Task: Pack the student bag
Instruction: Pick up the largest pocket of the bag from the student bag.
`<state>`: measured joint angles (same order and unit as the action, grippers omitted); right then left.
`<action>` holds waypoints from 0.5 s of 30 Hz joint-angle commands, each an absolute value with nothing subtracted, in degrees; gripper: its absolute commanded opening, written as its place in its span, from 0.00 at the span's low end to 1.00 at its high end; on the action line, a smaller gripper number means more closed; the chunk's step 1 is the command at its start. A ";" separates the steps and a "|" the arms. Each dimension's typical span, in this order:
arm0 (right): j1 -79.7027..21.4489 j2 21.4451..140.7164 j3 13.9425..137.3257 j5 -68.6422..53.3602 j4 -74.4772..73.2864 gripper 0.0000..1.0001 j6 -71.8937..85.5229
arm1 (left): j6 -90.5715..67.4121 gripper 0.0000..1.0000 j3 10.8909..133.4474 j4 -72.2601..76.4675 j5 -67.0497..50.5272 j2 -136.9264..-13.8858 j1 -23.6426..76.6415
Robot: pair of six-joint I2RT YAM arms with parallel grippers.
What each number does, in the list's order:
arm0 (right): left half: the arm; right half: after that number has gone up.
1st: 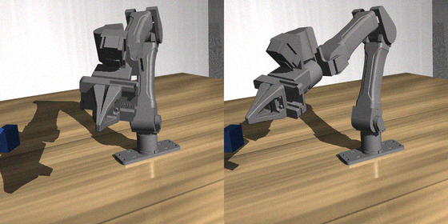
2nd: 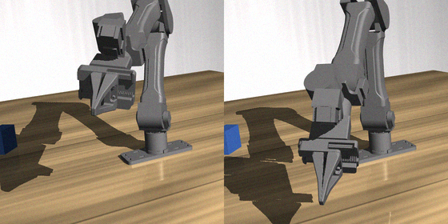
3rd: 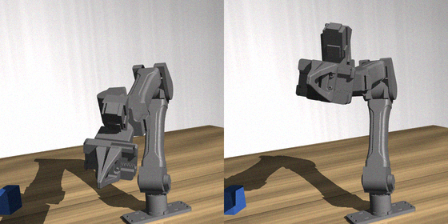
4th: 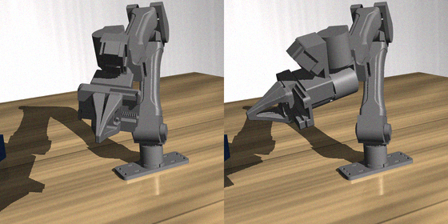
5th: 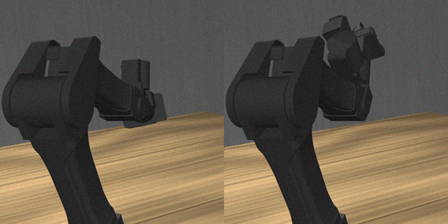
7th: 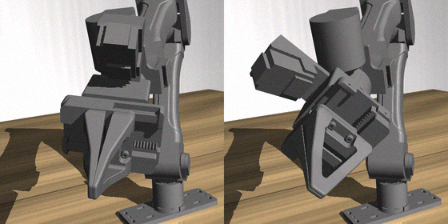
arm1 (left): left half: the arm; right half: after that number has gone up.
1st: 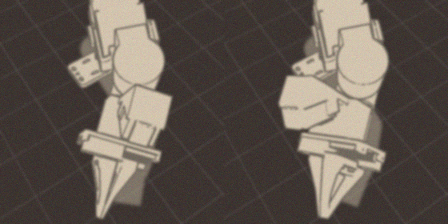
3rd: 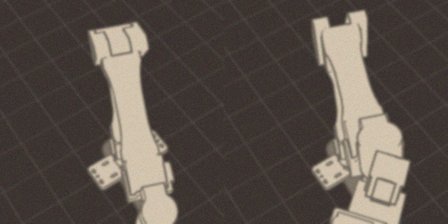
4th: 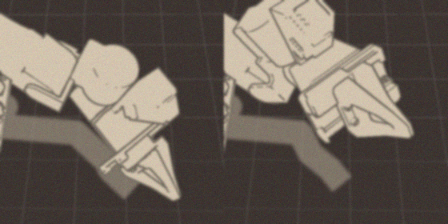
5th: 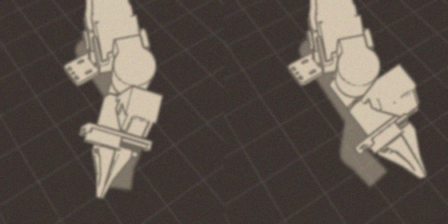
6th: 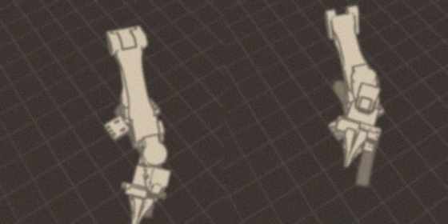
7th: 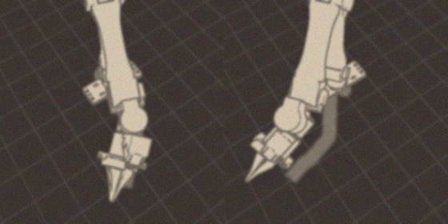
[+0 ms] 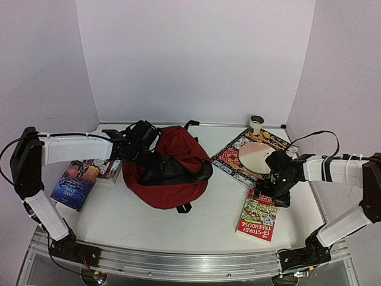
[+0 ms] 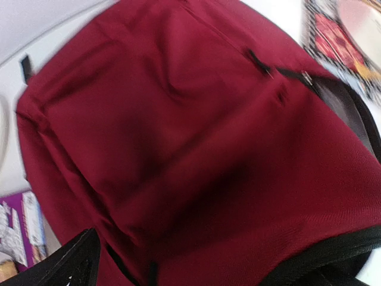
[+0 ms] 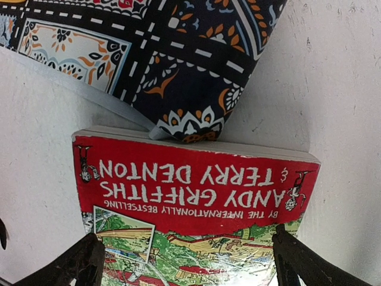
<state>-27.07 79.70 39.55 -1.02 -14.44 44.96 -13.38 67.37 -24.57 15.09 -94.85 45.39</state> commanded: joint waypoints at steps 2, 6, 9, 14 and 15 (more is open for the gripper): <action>-27.07 79.64 39.57 -1.92 -16.29 0.98 44.55 | -12.01 1.00 76.42 -23.25 21.45 -101.49 39.43; -27.08 79.54 39.02 -1.79 -16.26 0.98 44.63 | -12.12 0.99 80.03 -23.01 21.53 -108.98 36.31; -27.08 79.67 38.76 -1.86 -16.25 0.98 44.61 | -12.27 0.99 82.29 -23.09 22.99 -114.18 35.25; -27.08 79.83 38.20 -2.44 -16.19 0.98 44.51 | -14.15 0.99 85.71 -24.99 25.52 -118.94 33.30; -27.10 80.07 38.11 -2.85 -16.01 0.98 44.44 | -14.53 0.99 86.25 -25.71 25.25 -119.48 32.94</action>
